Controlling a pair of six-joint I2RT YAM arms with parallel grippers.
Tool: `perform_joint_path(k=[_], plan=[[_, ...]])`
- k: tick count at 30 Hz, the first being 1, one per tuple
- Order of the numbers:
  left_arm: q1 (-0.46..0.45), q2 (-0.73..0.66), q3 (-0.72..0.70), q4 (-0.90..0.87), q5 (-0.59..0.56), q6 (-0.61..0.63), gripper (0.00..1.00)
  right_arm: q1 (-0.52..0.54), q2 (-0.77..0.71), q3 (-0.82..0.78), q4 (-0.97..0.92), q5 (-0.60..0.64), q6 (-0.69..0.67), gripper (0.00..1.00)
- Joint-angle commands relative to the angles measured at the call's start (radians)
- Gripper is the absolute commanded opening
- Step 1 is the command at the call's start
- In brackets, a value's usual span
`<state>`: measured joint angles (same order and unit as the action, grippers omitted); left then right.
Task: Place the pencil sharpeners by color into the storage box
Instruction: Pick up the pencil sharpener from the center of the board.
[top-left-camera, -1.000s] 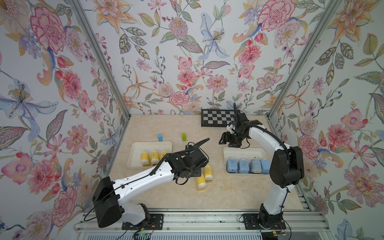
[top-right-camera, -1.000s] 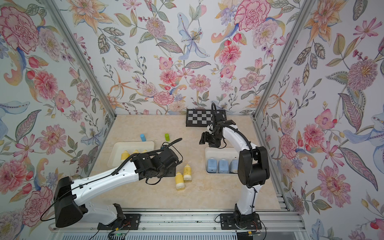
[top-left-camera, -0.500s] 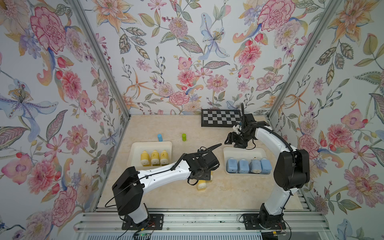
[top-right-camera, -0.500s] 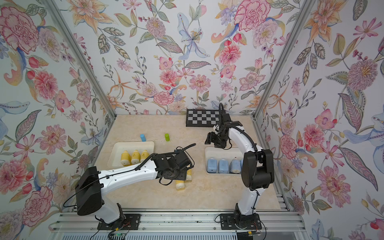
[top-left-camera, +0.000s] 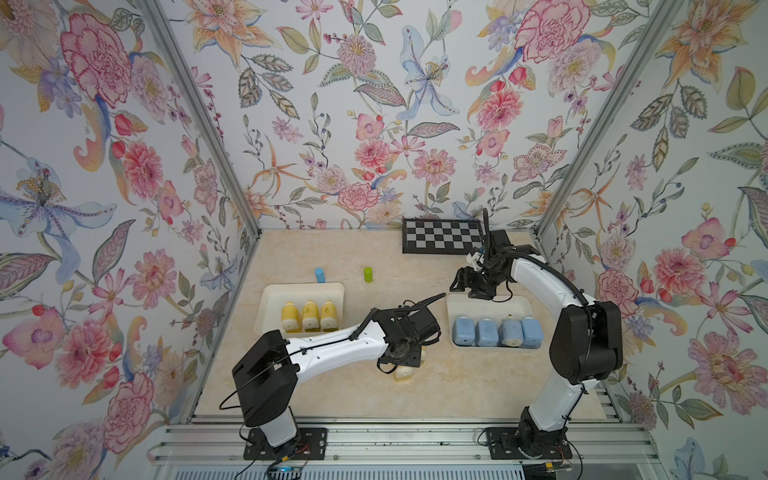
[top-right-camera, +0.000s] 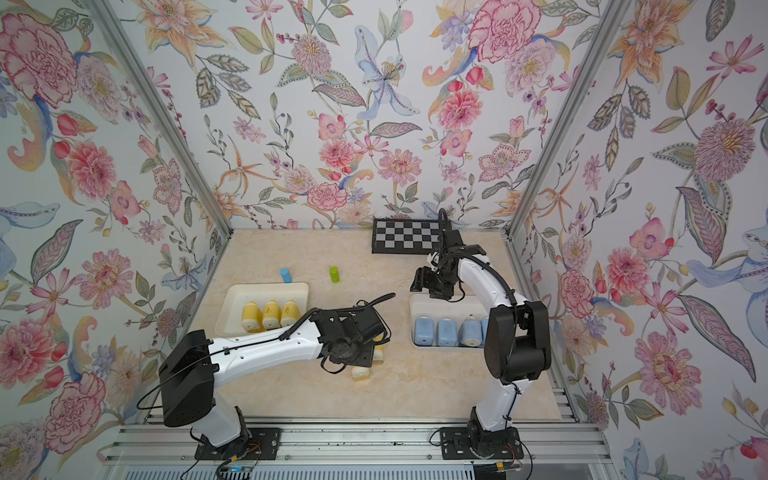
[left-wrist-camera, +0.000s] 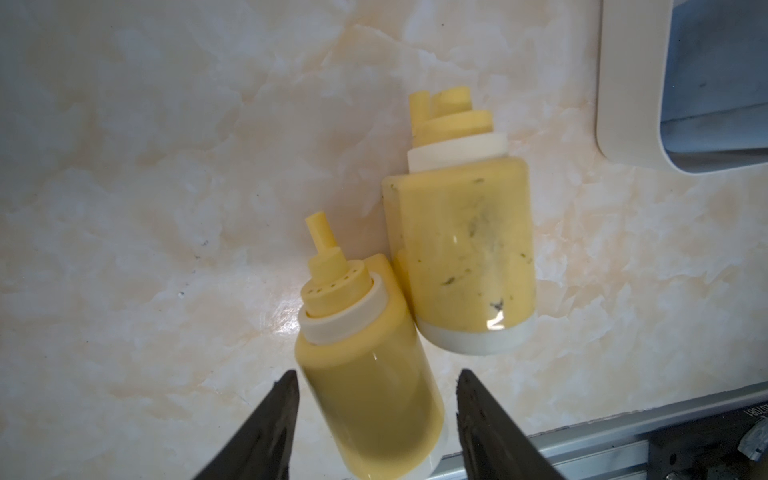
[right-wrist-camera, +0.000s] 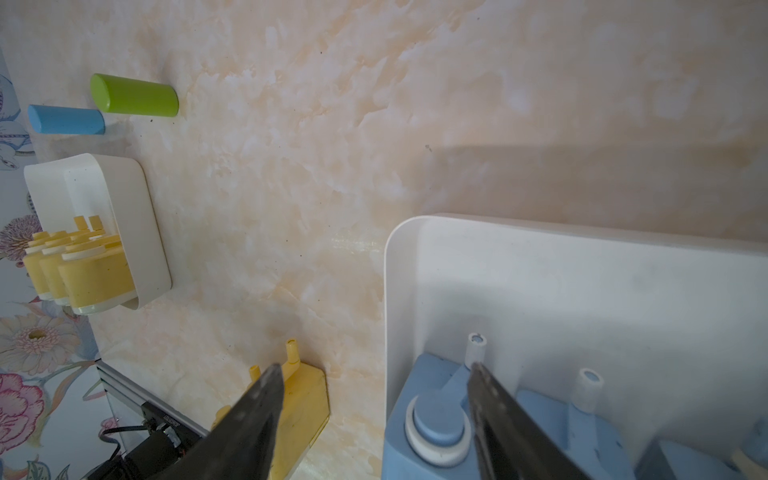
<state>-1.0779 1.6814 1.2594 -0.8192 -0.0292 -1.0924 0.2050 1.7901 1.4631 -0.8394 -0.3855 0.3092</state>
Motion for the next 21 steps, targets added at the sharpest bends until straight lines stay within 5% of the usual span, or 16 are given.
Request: perform_joint_path(k=[1, 21], plan=[[-0.016, 0.027, 0.019, -0.052, 0.002, -0.014, 0.62, -0.004, -0.032, -0.013, 0.013, -0.003, -0.014, 0.71], [0.008, 0.077, -0.012, -0.07, 0.027, 0.008, 0.5, -0.01, -0.029, -0.041, 0.033, -0.021, -0.025, 0.71]])
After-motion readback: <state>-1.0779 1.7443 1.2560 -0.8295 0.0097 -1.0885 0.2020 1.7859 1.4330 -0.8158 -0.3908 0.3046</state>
